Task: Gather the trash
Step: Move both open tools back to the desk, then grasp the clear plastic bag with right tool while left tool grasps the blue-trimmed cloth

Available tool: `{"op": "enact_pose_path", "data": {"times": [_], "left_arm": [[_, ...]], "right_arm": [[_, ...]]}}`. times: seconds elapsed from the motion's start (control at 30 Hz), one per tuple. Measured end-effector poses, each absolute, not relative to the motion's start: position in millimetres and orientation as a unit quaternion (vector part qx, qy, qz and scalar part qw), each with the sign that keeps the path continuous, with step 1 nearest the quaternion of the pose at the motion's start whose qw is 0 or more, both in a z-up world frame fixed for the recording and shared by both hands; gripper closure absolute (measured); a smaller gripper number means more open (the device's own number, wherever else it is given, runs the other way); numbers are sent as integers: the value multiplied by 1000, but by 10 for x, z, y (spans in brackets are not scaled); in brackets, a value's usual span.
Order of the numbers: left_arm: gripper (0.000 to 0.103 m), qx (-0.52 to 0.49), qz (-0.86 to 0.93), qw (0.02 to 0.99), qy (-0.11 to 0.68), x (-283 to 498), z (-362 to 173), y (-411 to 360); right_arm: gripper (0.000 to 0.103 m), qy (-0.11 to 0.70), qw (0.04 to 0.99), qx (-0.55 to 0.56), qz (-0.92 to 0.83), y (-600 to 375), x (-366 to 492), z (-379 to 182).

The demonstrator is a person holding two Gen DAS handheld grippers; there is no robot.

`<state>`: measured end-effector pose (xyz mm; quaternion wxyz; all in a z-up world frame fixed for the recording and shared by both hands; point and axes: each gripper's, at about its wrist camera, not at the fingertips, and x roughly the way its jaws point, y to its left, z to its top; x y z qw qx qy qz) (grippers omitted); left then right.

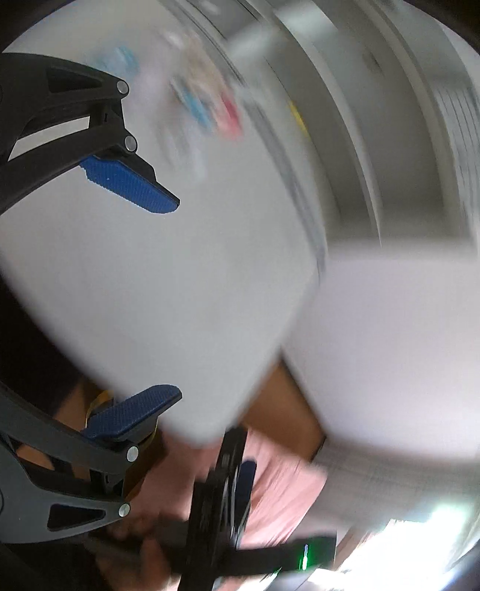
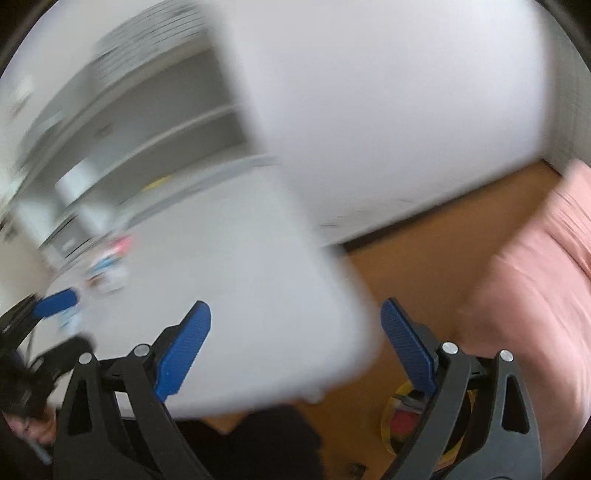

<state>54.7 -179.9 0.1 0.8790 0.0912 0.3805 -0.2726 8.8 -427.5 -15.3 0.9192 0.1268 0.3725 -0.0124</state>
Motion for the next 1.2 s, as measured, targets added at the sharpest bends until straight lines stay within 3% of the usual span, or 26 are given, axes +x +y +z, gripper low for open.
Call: {"op": "enact_pose_path", "data": {"times": [0.17, 0.4, 0.53, 0.63, 0.73, 0.77, 0.8, 1.2], "left_arm": [[12, 35, -145, 901, 407, 721, -79, -546], [12, -24, -62, 901, 429, 694, -230, 529], [12, -31, -57, 898, 435, 636, -263, 683], [12, -34, -66, 894, 441, 652, -318, 725], [12, -27, -81, 892, 444, 728, -371, 632], [12, -25, -87, 890, 446, 761, -396, 586], [12, -24, -91, 889, 447, 786, -406, 554], [12, -7, -113, 882, 458, 1153, -574, 86]], "right_arm": [[14, 395, 908, 57, 128, -3060, 651, -67], [27, 434, 864, -11, 254, -1640, 1236, -149], [29, 451, 850, -44, 268, -1295, 1464, -232], [36, 465, 842, -54, 268, -1205, 1555, -310], [54, 480, 834, -58, 265, -1151, 1596, -397], [65, 485, 832, -58, 265, -1125, 1600, -416], [69, 486, 831, -58, 264, -1134, 1599, -427], [72, 422, 870, 0, 256, -1658, 1366, 143]]}}
